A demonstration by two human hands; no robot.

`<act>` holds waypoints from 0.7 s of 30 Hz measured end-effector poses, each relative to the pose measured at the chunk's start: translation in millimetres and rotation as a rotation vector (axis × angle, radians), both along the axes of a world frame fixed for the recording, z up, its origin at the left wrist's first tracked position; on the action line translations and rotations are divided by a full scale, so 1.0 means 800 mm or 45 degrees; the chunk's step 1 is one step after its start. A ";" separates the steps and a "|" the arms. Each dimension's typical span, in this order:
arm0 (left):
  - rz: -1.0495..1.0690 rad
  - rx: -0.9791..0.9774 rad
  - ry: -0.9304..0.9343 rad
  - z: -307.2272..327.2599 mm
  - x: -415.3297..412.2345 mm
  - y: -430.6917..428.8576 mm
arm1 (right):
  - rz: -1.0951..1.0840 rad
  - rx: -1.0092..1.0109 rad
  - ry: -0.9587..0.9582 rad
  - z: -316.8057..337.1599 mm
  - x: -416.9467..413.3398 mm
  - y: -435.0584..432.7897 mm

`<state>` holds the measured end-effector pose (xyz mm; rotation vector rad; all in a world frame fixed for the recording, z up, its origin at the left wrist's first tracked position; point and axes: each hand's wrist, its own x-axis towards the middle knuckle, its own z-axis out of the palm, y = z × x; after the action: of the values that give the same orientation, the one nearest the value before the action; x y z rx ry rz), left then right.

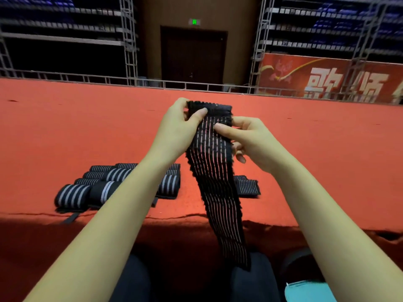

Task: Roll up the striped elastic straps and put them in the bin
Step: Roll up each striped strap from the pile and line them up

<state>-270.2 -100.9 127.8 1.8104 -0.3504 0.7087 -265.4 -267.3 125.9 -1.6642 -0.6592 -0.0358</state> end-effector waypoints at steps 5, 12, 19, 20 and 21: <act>0.023 -0.073 0.176 -0.058 0.032 -0.003 | -0.083 -0.116 0.181 -0.051 0.038 -0.001; 0.127 0.129 0.464 -0.172 0.113 -0.004 | -0.348 -0.237 0.276 -0.167 0.112 -0.003; 0.096 0.146 0.528 -0.244 0.158 -0.008 | -0.583 -0.272 0.046 -0.246 0.164 0.004; 0.092 0.146 0.549 -0.250 0.166 -0.009 | -0.577 -0.336 -0.003 -0.252 0.171 0.005; 0.087 0.150 0.571 -0.255 0.175 -0.011 | -0.577 -0.405 -0.051 -0.258 0.178 0.006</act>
<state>-130.5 -109.5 -76.2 2.0381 -0.0315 0.3154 -123.3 -262.3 -80.2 -2.0993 -0.3145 -0.3030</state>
